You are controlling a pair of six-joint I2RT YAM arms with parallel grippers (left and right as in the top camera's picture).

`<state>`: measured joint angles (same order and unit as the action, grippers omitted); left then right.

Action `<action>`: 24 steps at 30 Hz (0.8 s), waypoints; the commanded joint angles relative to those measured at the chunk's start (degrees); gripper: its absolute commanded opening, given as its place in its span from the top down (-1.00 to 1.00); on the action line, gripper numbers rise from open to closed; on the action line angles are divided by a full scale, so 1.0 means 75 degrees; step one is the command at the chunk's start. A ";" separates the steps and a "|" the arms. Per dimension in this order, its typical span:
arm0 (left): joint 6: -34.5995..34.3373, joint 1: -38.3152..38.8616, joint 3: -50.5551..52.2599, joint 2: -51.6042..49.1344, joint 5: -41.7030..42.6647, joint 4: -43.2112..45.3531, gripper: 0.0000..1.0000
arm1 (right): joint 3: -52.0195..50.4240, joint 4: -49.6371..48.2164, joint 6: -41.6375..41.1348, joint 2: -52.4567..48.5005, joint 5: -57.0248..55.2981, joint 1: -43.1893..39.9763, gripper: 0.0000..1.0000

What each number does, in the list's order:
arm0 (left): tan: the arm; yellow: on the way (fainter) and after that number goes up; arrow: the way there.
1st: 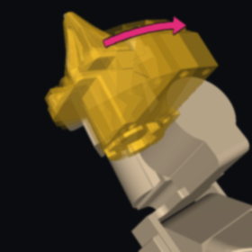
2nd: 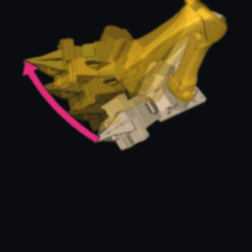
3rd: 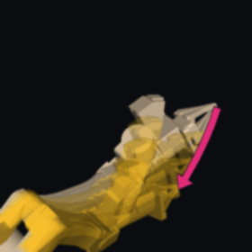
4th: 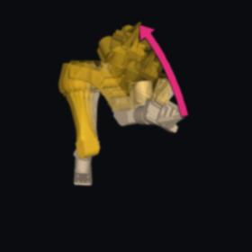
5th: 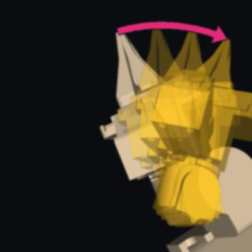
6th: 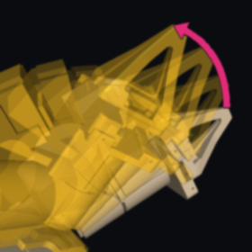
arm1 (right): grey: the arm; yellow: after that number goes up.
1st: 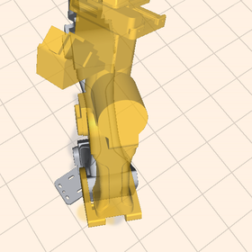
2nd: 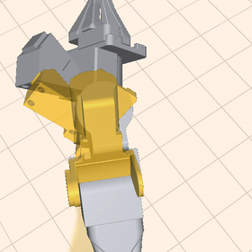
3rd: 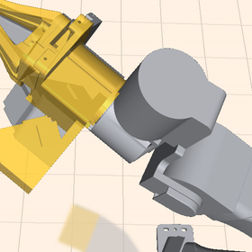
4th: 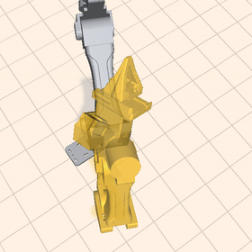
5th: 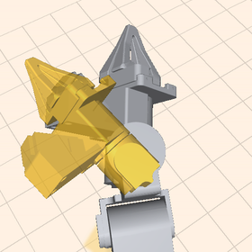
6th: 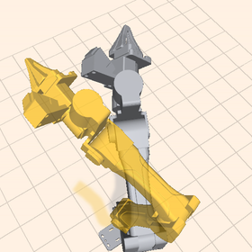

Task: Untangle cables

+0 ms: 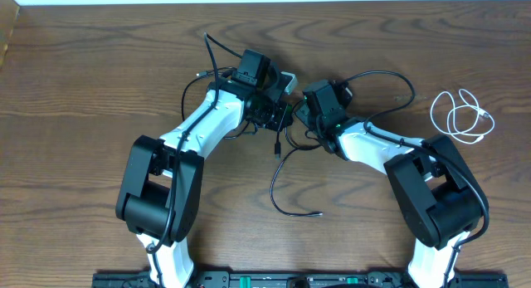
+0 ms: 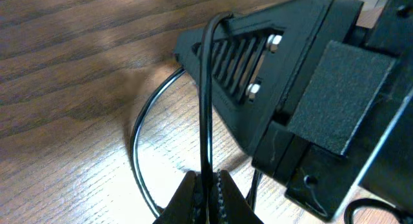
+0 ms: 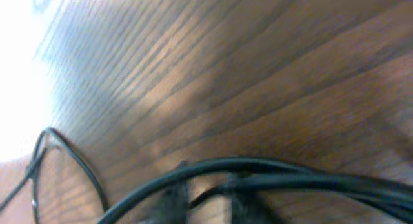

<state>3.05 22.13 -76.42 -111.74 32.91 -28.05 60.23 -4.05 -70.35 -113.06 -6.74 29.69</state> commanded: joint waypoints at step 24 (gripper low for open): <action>0.0160 -0.0026 -0.0178 0.0184 -0.1687 -0.0076 0.85 | -0.0003 0.0344 0.3334 0.2390 0.5887 -0.1690 0.98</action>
<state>3.27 22.13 -76.42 -111.74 21.21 -28.27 60.16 -0.95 -47.44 -96.77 27.44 20.49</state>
